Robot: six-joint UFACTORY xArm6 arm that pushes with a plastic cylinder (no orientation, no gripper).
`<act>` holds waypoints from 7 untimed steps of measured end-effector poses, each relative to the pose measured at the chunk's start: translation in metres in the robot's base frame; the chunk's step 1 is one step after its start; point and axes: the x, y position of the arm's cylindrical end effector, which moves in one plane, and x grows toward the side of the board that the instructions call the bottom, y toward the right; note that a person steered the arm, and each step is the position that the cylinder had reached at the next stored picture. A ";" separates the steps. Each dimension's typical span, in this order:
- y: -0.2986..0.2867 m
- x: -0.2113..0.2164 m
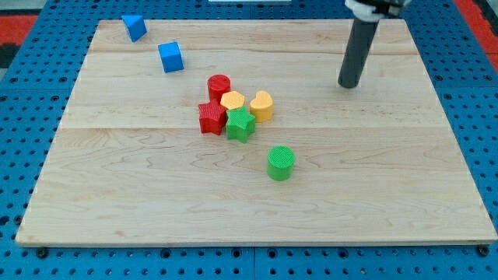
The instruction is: Move your arm towards the red circle
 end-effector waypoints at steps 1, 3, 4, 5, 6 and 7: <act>-0.036 -0.037; -0.150 -0.059; -0.152 -0.046; -0.199 -0.006; -0.274 0.007; -0.334 -0.007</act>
